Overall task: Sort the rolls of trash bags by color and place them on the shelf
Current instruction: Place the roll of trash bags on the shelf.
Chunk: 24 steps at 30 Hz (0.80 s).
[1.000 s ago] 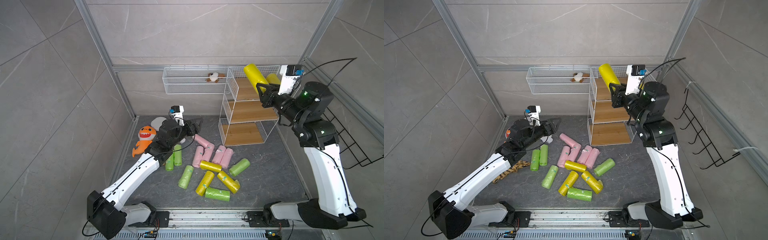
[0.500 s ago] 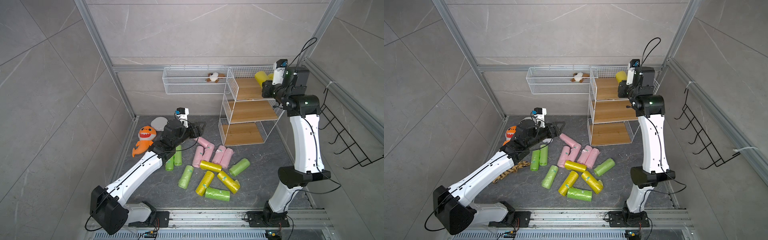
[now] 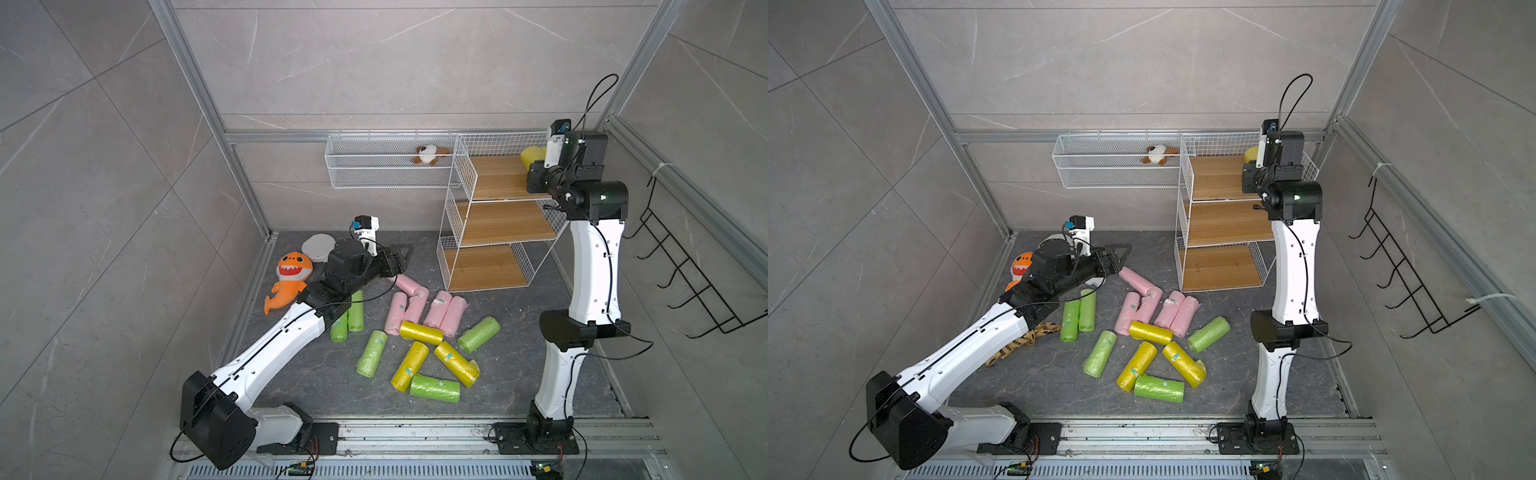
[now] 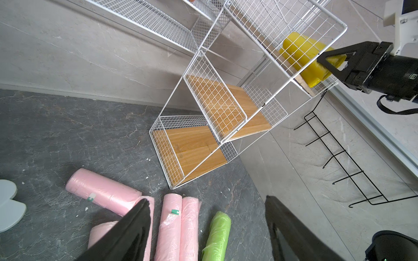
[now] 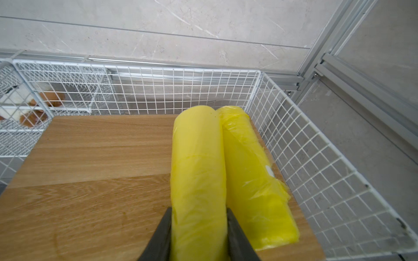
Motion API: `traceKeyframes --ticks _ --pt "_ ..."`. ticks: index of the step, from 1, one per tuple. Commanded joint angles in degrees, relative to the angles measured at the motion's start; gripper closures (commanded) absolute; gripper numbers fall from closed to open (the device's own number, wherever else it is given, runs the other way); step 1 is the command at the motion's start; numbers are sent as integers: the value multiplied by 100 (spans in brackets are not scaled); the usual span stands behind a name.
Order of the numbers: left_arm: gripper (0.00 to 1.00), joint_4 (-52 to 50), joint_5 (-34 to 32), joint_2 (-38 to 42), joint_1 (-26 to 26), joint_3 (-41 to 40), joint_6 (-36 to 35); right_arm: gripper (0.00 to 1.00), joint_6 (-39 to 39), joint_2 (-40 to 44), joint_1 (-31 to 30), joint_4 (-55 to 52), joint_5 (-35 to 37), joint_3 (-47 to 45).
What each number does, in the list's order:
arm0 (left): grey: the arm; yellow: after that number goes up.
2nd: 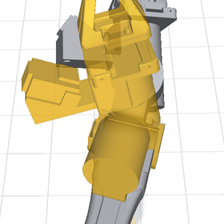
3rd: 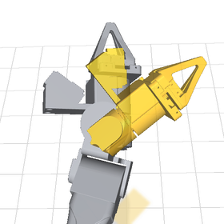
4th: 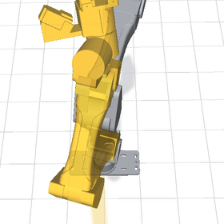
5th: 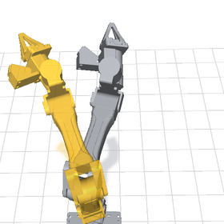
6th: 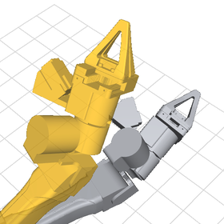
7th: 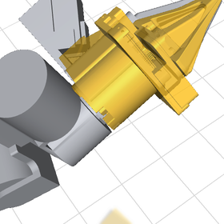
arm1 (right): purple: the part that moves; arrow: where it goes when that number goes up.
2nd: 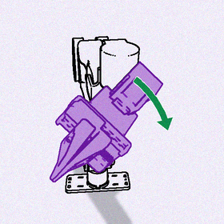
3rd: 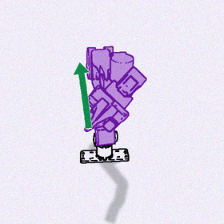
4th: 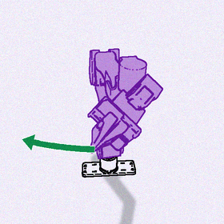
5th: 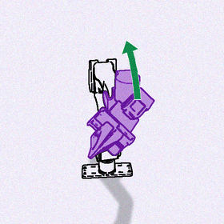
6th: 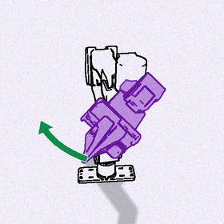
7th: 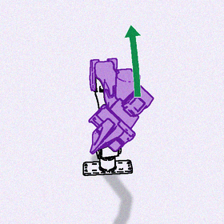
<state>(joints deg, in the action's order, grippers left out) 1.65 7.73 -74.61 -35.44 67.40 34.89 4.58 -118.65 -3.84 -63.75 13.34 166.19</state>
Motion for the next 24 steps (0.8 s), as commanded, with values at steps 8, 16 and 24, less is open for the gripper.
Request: traceKeyframes --ticks 8,16,24 --pt "18 70 62 68 -31 94 -123 73 45 -20 310 55 -25 110" --pt "18 99 105 17 -30 62 -107 66 -71 9 328 38 -394 -42" --pt "18 99 141 -1 -31 43 -63 57 -45 17 338 46 -263 -20"
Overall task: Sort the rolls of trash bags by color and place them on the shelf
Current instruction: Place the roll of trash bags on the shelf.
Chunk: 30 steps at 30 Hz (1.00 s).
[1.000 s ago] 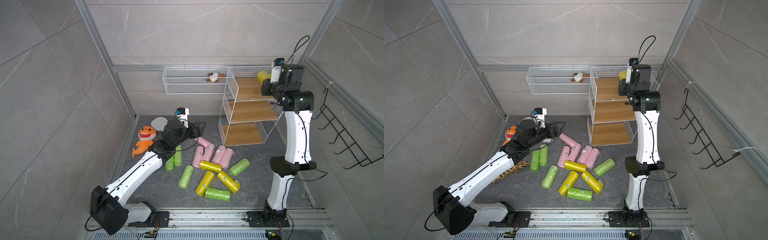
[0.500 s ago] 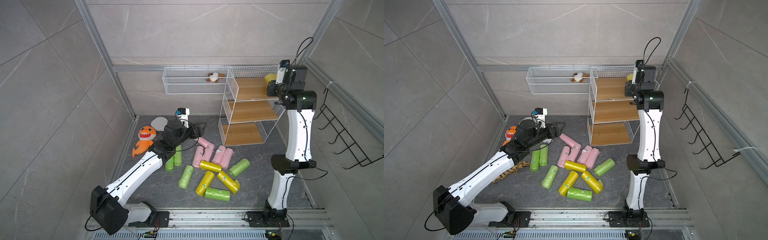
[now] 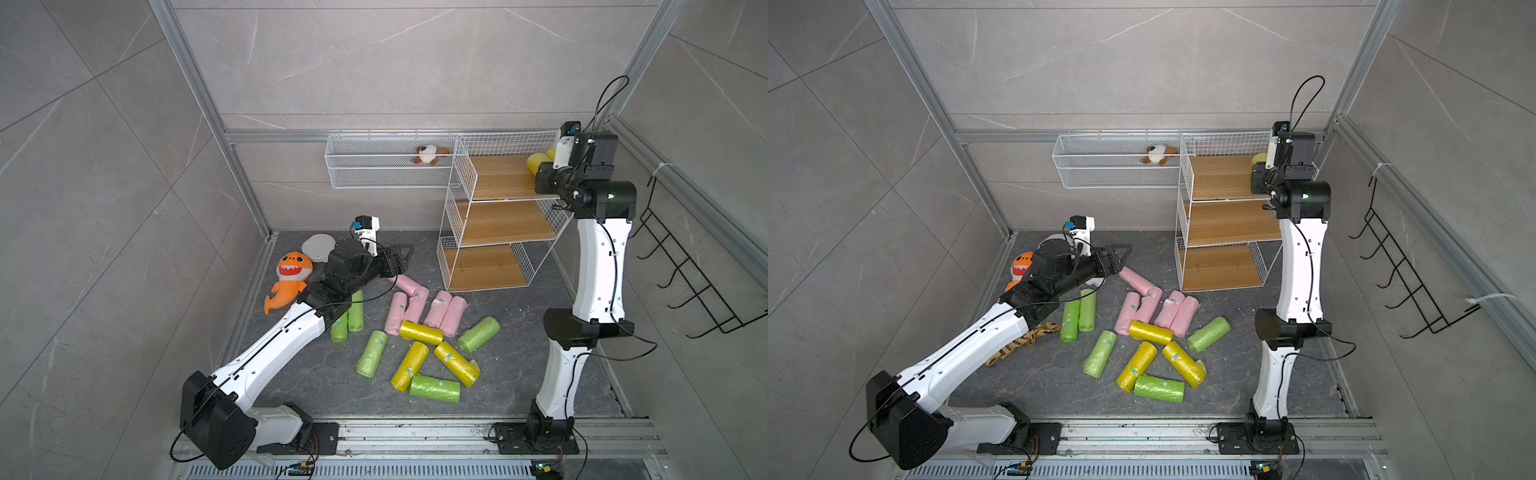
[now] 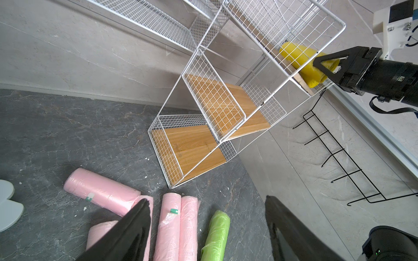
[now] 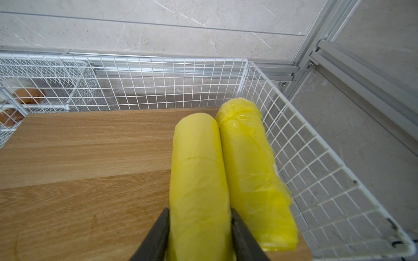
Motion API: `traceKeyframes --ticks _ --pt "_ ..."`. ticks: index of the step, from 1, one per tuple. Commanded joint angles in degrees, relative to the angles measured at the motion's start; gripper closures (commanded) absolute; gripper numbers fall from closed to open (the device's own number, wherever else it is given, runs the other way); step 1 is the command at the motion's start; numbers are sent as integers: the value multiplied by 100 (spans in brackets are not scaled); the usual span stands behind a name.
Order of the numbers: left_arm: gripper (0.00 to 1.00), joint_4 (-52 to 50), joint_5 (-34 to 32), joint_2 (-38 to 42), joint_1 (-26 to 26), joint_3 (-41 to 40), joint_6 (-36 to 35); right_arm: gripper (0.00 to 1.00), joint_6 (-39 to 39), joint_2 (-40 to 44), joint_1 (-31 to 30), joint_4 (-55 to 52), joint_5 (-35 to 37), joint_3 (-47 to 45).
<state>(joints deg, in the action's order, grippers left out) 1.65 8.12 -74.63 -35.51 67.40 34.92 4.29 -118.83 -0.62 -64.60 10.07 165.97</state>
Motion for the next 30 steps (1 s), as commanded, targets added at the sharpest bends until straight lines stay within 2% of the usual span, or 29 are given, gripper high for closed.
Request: traceKeyframes --ticks 1,11,24,27,30 --pt "18 99 102 2 -22 33 -67 56 -8 50 7 140 74 -1" --pt "18 99 120 -1 -26 6 -75 46 54 366 10 206 44 -194" --pt "17 -13 25 21 -25 -212 -145 40 -245 1160 9 -496 -806 -508" --pt "16 -141 2 -75 -21 -319 -169 38 -345 1617 -74 -454 -1175 -1193" --pt "17 -316 47 -234 -22 -451 -139 37 -326 2470 -390 173 -1182 -2777"
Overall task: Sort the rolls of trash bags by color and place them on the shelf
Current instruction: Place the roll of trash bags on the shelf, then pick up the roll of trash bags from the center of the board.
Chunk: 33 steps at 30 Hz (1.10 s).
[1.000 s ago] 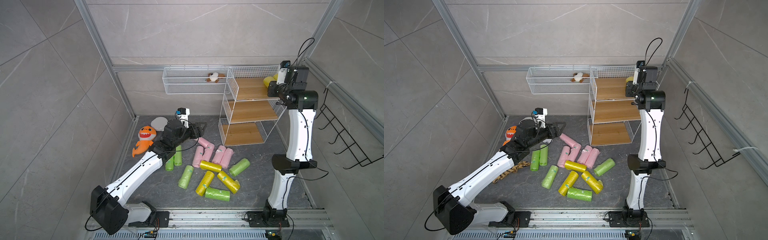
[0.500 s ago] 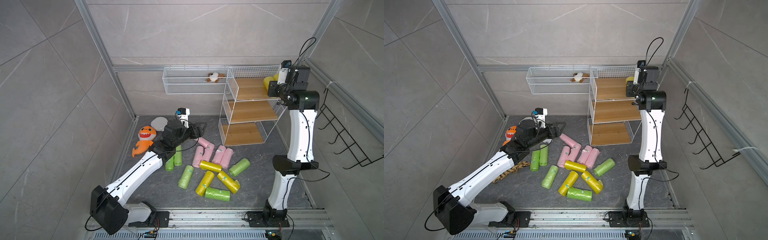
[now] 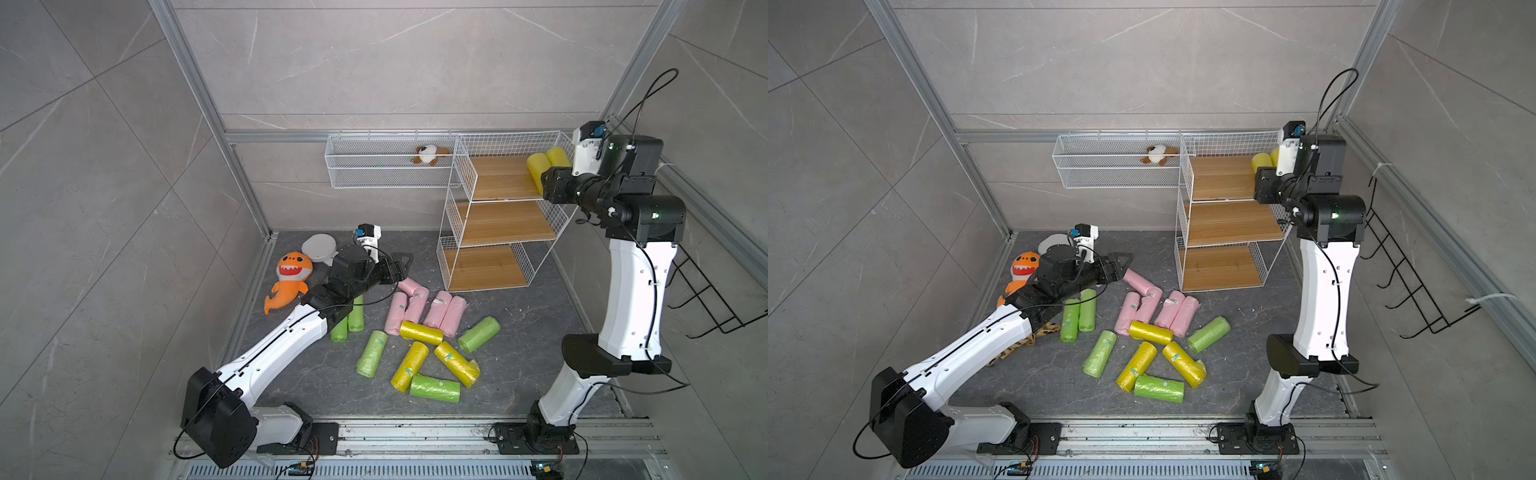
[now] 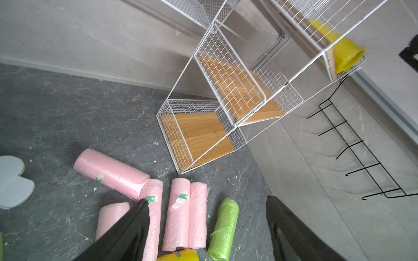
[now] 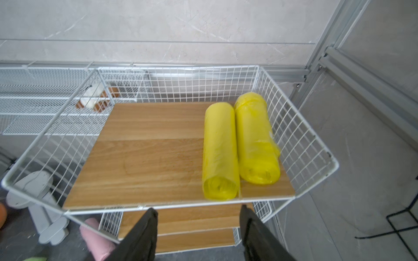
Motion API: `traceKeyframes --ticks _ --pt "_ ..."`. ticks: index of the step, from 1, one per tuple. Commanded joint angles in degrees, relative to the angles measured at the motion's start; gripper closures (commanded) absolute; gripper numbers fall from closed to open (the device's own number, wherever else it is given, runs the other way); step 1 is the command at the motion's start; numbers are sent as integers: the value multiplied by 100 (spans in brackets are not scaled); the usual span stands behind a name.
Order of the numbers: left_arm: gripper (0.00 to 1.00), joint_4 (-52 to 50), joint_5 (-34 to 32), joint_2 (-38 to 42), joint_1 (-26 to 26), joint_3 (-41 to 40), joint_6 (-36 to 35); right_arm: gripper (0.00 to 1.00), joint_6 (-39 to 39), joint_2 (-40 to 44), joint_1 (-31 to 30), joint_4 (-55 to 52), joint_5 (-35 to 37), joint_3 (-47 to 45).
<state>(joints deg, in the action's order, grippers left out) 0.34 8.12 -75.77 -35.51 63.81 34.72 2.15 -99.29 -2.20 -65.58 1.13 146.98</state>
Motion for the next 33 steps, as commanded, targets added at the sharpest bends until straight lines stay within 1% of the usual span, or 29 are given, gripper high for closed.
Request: traceKeyframes --ticks 1,2,4,7,10,12,15,18,20,22,25,28,33 --pt "17 -228 51 -163 -33 -165 -92 37 -158 901 -313 637 -328 -1485" --pt "17 -257 16 -199 -48 -259 -59 36 -224 1251 -371 956 -349 -2141" --pt "17 -321 -115 -251 -89 -454 -23 36 -373 1819 -475 1375 -372 -3126" --pt "18 -575 -337 -399 -191 -630 -47 36 -465 2392 -810 1625 -374 -4224" --pt "20 -1047 -591 -626 -425 -616 -206 35 -485 2776 -1252 1770 -341 -5230" --pt "20 -1224 -671 -743 -621 -693 -141 35 -575 3013 -1476 2020 -452 -5943" --pt "21 -1147 -656 -829 -902 -985 90 35 -704 3258 -1839 2299 -678 -6919" --pt "23 -1082 -598 -844 -1090 -1196 308 35 -838 3350 -2091 2615 -719 -7708" --pt "24 -1084 -489 -843 -1259 -1253 184 35 -947 3366 -2186 2819 -799 -8104" --pt "24 -1220 -425 -913 -1467 -1229 -172 35 -1072 3340 -2226 3034 -892 -8466" --pt "24 -1861 -522 -1310 -1669 -849 -549 35 -1177 3320 -2232 3289 -899 -8816" --pt "25 -2361 -711 -1745 -1872 -427 -799 34 -1158 3328 -2232 3376 -756 -8927" --pt "25 -2750 -795 -2193 -2070 44 -1049 34 -1083 3399 -2233 3350 -539 -9015"
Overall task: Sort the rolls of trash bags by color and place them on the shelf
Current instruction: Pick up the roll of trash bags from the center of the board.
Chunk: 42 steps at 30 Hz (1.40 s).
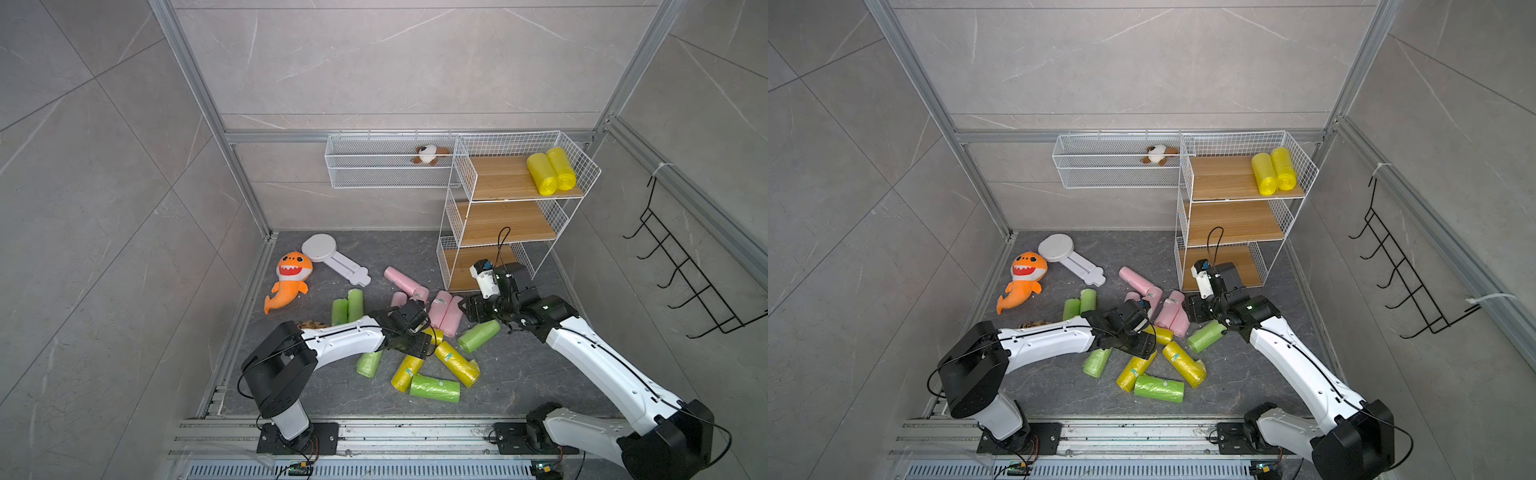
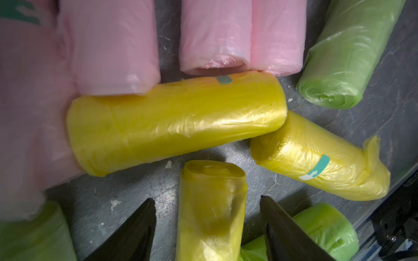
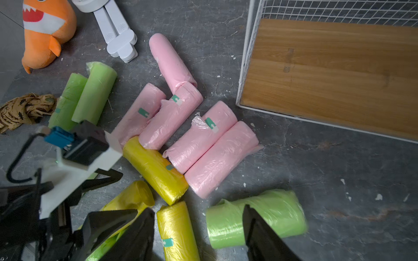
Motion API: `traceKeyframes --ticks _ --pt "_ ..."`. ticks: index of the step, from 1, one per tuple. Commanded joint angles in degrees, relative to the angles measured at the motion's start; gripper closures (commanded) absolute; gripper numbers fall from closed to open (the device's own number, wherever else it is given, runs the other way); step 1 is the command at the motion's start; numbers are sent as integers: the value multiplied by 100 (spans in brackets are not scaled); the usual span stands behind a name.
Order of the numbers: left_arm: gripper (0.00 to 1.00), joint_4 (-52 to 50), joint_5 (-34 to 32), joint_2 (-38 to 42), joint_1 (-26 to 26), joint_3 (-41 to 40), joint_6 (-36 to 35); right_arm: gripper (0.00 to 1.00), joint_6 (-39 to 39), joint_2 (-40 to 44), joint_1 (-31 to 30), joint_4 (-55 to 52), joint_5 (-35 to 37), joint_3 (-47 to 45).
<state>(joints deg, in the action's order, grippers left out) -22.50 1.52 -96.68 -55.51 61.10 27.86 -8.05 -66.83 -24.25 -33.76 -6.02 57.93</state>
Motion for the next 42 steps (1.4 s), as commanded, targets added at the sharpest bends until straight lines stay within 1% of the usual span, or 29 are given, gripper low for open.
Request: traceKeyframes --ticks 1,7,12,20,27,30,33,36,38,39,42 --pt "24 -504 -134 -199 -95 385 -392 34 -69 161 -27 176 188 -147" --pt "25 -712 36 -609 -220 757 -535 33 -105 255 -18 200 270 -317" --pt "28 -944 -264 -888 -276 937 -567 33 -109 309 -27 207 334 -375" --pt "41 -1054 -714 -1060 -303 964 -520 33 -165 205 -29 264 233 -462" --pt "55 -898 -936 -450 -240 825 -464 33 -179 286 -28 263 119 -432" --pt "63 -763 -950 -46 -19 724 -422 33 -253 330 -26 297 -65 -377" --pt "70 -462 -745 532 295 590 -366 33 -361 432 -24 366 -394 -288" --pt "73 14 -462 1167 694 452 -181 32 -529 645 -32 710 -912 -274" --pt "74 452 -261 1565 1069 334 87 31 -715 777 -51 1108 -1309 -312" --pt "74 814 -143 1780 1302 223 335 31 -844 819 -75 1363 -1445 -346" --pt "80 2031 232 2351 1932 -218 1174 30 -1234 775 -224 1932 -1560 -363"
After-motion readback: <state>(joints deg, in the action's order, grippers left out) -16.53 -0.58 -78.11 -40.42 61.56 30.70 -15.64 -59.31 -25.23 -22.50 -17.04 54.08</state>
